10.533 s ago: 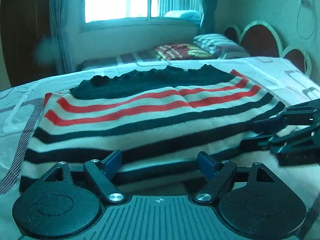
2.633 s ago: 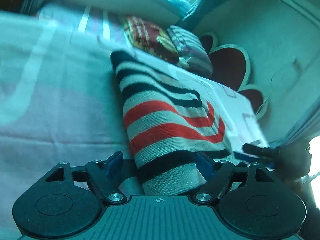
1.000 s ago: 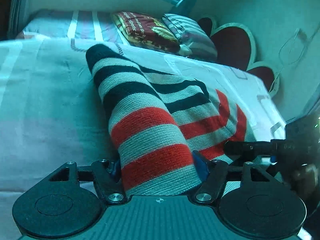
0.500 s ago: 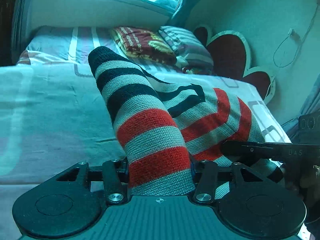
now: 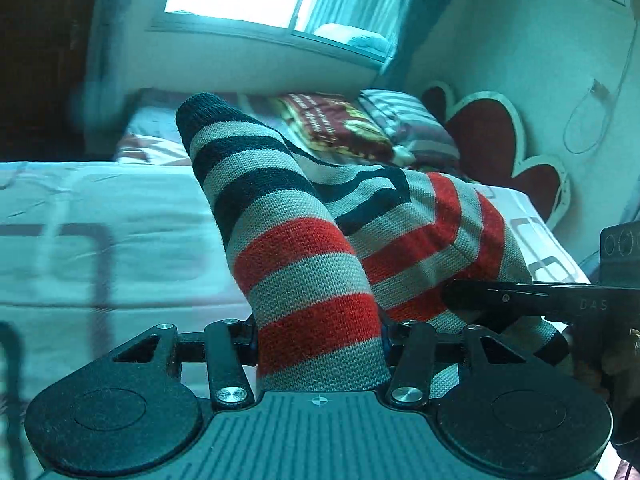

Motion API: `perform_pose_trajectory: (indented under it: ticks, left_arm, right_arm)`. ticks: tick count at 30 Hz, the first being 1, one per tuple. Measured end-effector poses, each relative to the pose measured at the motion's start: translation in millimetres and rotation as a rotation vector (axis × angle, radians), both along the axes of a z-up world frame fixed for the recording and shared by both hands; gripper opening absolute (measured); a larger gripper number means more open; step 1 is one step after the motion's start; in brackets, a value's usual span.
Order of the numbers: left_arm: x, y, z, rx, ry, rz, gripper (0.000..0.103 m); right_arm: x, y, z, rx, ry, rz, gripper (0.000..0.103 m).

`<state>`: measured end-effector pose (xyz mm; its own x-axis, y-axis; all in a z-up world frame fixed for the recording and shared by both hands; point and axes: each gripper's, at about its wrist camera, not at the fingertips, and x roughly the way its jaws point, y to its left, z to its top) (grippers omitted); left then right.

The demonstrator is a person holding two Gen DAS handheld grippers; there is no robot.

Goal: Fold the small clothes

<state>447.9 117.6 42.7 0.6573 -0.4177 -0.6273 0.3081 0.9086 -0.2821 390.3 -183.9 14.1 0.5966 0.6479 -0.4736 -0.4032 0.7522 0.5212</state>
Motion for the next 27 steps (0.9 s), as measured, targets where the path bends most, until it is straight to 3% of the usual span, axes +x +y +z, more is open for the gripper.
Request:
perform_pose_trajectory:
  ticks: [5, 9, 15, 17, 18, 19, 21, 23, 26, 27]
  left_arm:
    - [-12, 61, -12, 0.031, 0.018, 0.057, 0.05]
    - [-6, 107, -31, 0.062, 0.048, 0.095, 0.05]
    - [11, 156, -84, 0.031, 0.134, 0.144, 0.051]
    - [13, 166, -112, 0.01, 0.178, 0.154, 0.054]
    - [11, 170, -128, -0.029, 0.18, 0.173, 0.068]
    - [7, 178, -139, -0.088, 0.151, 0.198, 0.07]
    - [-1, 187, -150, -0.164, 0.103, 0.198, 0.07]
    - [-4, 186, -151, -0.152, 0.082, 0.199, 0.07]
    - [-10, 180, -142, -0.109, 0.079, 0.212, 0.07]
    - [-22, 190, -135, -0.087, 0.066, 0.223, 0.07]
  right_arm:
    - [3, 58, -14, 0.005, 0.014, 0.048, 0.035]
    - [25, 103, -43, 0.031, 0.054, 0.077, 0.035]
    - [65, 142, -95, 0.05, 0.157, 0.144, 0.035]
    - [77, 149, -115, -0.001, 0.185, 0.157, 0.035]
    - [81, 152, -127, -0.043, 0.202, 0.157, 0.036]
    - [84, 147, -136, -0.007, 0.198, 0.159, 0.034]
    - [82, 140, -140, 0.036, 0.207, 0.173, 0.034]
    - [82, 143, -135, 0.0, 0.183, 0.194, 0.034]
    - [88, 142, -125, -0.003, 0.223, 0.214, 0.041]
    - [92, 138, -121, -0.009, 0.223, 0.203, 0.048]
